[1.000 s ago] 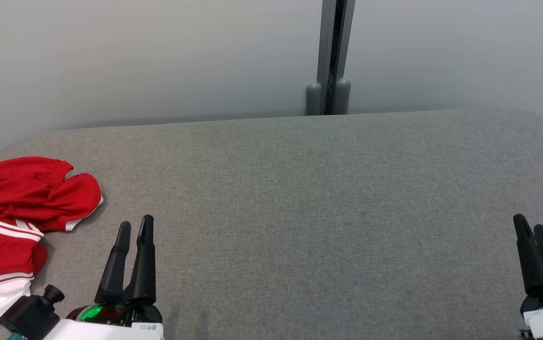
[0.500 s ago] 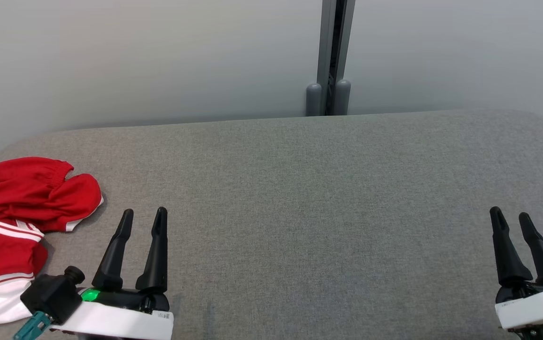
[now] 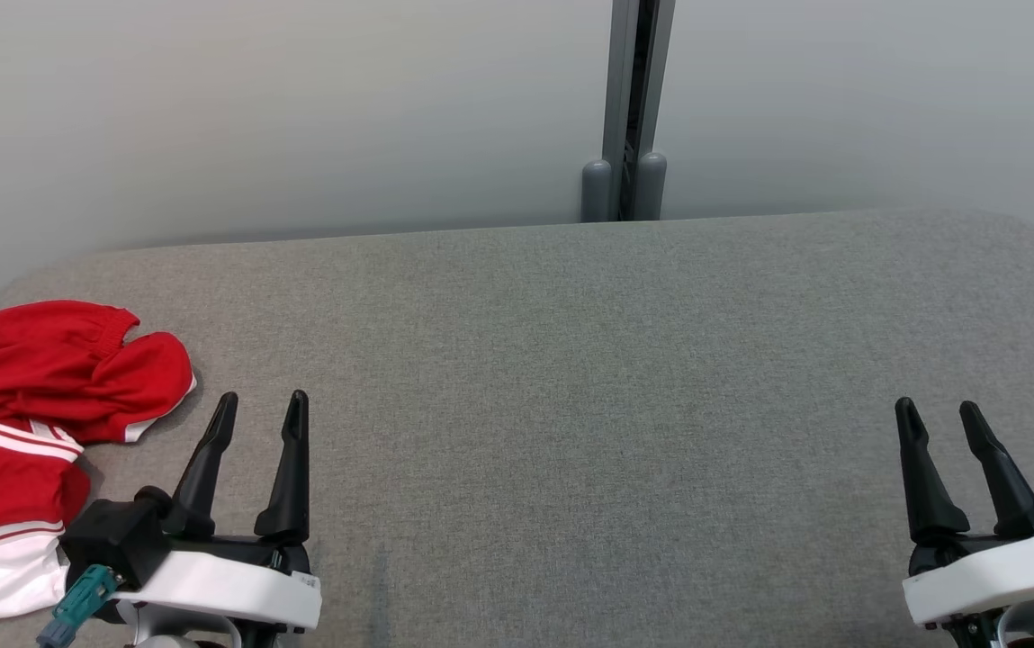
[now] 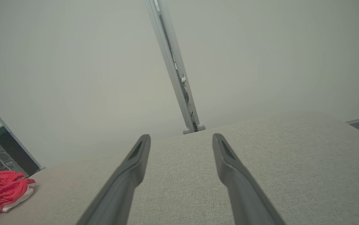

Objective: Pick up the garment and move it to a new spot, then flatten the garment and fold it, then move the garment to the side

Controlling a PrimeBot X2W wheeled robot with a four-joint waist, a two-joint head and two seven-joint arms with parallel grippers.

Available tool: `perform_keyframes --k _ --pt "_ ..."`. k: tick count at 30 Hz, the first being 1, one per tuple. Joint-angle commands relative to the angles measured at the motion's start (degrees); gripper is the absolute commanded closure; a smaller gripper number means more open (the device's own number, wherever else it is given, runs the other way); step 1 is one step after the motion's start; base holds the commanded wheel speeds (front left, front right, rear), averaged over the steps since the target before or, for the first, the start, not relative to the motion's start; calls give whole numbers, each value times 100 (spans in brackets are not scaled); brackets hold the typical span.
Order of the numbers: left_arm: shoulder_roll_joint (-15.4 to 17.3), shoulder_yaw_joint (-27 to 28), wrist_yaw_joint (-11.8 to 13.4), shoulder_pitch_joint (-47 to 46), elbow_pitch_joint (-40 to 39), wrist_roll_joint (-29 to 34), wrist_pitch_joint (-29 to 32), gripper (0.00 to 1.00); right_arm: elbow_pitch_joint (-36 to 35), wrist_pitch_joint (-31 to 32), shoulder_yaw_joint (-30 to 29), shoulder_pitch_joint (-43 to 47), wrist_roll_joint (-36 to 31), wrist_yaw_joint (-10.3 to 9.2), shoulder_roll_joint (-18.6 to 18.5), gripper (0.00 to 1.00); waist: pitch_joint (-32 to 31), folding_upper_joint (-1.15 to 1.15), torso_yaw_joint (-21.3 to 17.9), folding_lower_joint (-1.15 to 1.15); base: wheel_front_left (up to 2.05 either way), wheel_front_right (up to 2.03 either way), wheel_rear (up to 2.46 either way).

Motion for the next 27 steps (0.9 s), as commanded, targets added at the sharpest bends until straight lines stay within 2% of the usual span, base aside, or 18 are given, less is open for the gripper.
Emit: perform_keyframes --k 1,15,27 --pt "45 49 56 -161 69 176 6 0 59 -105 43 -129 -225 8 -30 0 0 0 -3 0 0 0 0" --pt "111 201 309 -355 603 761 6 0 661 -421 244 -372 -1105 9 81 0 11 0 1 0 0 0 0" --pt "103 306 385 -467 1000 1067 -65 0 1052 -669 288 -539 -1631 11 175 0 25 0 7 0 0 0 0"
